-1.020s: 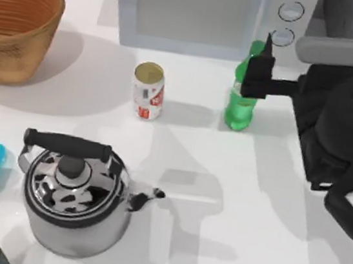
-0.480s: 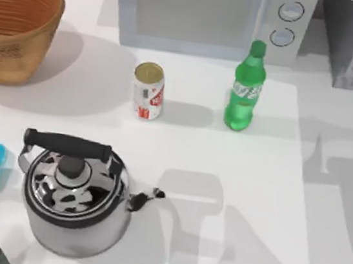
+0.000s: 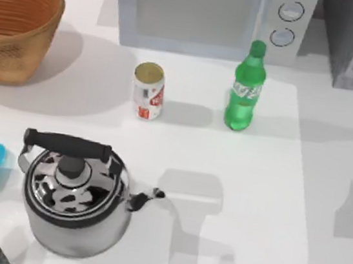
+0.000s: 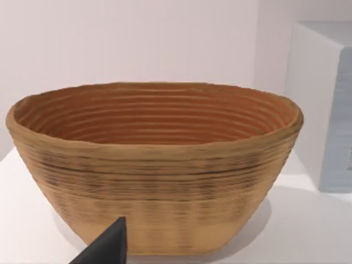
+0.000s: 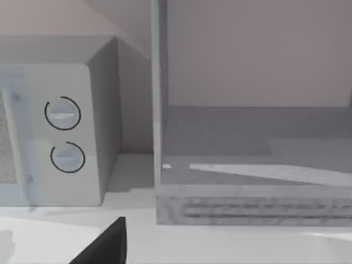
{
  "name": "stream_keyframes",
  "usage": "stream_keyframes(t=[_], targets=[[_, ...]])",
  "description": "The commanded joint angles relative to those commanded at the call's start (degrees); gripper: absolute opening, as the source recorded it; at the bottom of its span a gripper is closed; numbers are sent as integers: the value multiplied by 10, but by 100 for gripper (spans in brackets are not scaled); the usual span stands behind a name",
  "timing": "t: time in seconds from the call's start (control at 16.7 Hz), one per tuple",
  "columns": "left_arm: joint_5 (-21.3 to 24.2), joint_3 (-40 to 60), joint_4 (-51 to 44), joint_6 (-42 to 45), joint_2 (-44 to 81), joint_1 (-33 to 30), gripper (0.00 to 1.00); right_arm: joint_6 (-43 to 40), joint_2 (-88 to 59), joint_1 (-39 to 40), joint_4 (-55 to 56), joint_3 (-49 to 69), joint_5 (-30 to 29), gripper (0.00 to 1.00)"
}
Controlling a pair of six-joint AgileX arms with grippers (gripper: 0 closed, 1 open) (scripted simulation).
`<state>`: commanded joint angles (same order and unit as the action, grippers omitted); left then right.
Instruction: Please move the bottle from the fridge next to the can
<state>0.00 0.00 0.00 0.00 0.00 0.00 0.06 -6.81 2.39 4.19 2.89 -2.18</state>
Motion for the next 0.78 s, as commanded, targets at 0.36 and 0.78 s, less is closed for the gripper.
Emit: stream_keyframes(t=[0.36, 0.78], targets=[[0, 0, 0, 0, 0, 0, 100, -1, 68, -24, -42, -29, 22, 100], [0, 0, 0, 0, 0, 0, 100, 0, 95, -21, -79, -3, 22, 100]])
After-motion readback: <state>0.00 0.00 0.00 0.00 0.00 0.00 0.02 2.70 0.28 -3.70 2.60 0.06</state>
